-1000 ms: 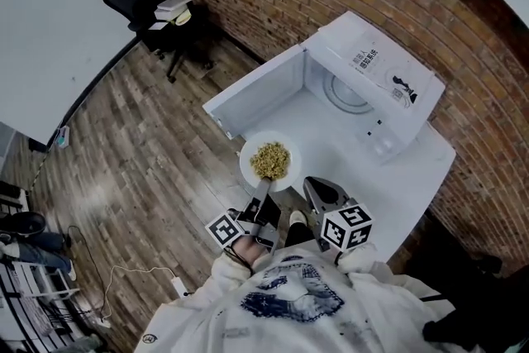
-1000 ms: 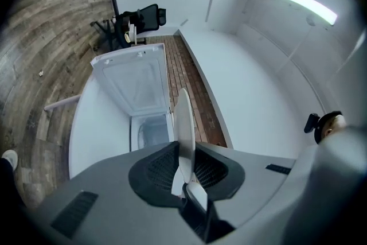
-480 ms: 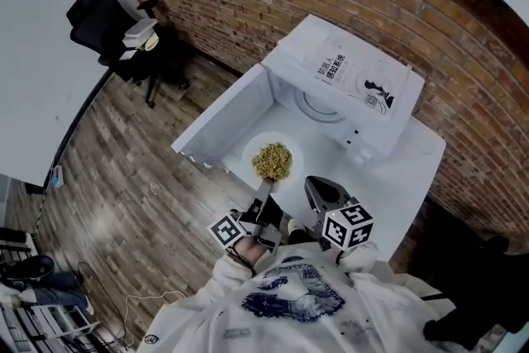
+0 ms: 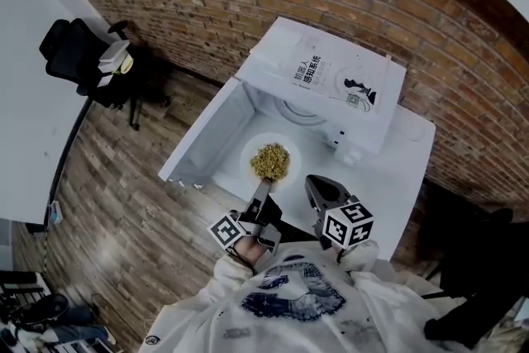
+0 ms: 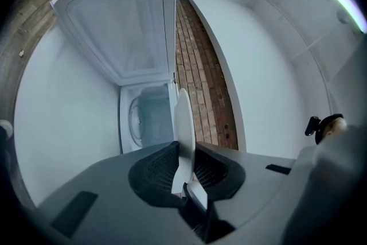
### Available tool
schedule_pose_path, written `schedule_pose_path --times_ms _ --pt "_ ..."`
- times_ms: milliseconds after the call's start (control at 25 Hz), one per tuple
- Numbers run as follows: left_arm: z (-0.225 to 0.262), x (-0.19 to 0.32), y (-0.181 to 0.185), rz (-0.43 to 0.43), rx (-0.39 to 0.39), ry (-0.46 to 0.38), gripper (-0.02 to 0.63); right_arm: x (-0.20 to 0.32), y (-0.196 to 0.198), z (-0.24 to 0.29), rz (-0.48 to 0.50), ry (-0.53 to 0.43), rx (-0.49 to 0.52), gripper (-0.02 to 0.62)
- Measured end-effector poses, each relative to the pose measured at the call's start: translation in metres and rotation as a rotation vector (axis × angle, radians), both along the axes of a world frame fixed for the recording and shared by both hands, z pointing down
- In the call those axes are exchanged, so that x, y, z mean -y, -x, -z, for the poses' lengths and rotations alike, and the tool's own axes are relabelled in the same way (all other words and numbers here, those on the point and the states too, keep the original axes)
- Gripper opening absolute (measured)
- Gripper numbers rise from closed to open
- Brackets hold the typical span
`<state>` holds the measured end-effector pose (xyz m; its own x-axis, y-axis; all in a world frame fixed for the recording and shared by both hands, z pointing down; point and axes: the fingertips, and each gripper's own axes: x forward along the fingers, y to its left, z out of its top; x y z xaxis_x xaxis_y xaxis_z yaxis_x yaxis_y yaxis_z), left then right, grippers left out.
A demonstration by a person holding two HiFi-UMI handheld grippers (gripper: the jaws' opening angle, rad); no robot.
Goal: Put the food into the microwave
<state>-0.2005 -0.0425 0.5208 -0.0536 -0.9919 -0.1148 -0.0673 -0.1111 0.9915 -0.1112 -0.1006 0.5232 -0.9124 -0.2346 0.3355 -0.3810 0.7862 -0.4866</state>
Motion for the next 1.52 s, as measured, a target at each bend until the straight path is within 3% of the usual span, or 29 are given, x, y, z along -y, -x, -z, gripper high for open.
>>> schedule_pose_path --times_ms 720,1120,1520 --pt "-0.023 0.062 0.035 -0.323 -0.011 0.022 0.067 0.026 0.021 -0.002 -0.310 -0.004 -0.027 0.014" --pt "-0.041 0.083 0.041 -0.414 -0.042 0.018 0.067 0.027 0.022 -0.008 -0.404 -0.016 -0.059 0.014" --pt "-0.051 0.103 0.038 -0.448 -0.057 0.015 0.067 0.033 0.014 -0.006 -0.455 -0.024 -0.071 0.014"
